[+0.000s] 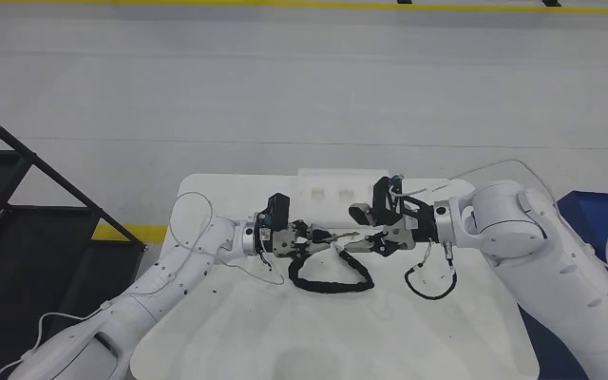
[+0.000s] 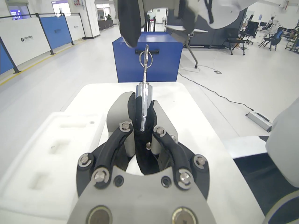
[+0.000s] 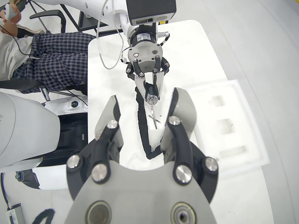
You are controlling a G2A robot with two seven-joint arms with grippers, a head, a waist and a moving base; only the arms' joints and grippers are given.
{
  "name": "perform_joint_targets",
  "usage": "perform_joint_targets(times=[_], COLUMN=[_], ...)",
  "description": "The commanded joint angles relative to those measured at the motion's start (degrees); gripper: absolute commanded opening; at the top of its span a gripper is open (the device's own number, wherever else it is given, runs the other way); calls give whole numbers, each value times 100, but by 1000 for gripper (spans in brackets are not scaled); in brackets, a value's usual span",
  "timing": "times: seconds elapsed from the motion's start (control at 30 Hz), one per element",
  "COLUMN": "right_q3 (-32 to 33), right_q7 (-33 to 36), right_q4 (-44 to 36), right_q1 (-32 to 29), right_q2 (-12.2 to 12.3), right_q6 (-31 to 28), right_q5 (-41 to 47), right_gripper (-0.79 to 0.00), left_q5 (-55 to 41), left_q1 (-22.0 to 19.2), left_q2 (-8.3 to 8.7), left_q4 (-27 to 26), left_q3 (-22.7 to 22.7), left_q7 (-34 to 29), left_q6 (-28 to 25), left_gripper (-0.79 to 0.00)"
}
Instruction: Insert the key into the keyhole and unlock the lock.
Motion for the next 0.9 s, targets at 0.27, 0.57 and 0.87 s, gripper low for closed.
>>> perform_joint_targets(times=[0.27, 0.57, 0.87], right_q3=[196, 112, -57], right_q7=[-49, -359, -1185], right_q4=[118, 599, 1455], right_q1=[-244, -283, -16], right_q2=[82, 68, -47], right_q6=[-122, -531, -1435], right_q5=[1, -108, -433], right_gripper=[0, 0, 0], left_q5=[548, 603, 202], left_q1=[-168, -334, -630], left_q2=[-156, -384, -491], left_q4=[459, 805, 982], left_q3=[151, 372, 172], left_q7=[-1156, -1777, -1373], left_q6=[333, 312, -161], left_gripper=[-785, 0, 0])
